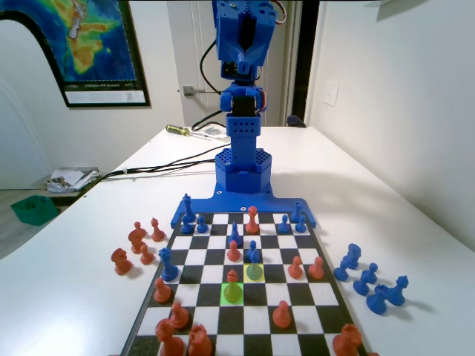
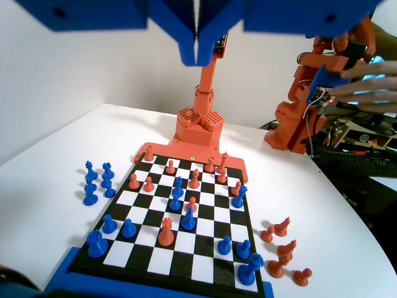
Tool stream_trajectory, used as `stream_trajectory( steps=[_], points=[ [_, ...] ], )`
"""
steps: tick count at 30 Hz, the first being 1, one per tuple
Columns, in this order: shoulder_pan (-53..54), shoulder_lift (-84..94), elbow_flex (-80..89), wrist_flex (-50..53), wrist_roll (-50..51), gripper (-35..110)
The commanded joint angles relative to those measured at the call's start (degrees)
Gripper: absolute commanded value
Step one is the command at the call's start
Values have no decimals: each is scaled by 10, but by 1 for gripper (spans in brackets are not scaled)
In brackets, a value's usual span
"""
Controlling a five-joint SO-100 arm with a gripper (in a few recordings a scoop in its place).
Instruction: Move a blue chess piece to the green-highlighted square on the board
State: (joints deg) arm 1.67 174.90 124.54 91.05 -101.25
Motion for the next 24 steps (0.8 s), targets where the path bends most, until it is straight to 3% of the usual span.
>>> stream_trajectory(
  steps=[1, 24],
  points=[
    [4, 2, 4, -11, 0, 1],
    [3, 0, 3, -10, -7, 1]
  ],
)
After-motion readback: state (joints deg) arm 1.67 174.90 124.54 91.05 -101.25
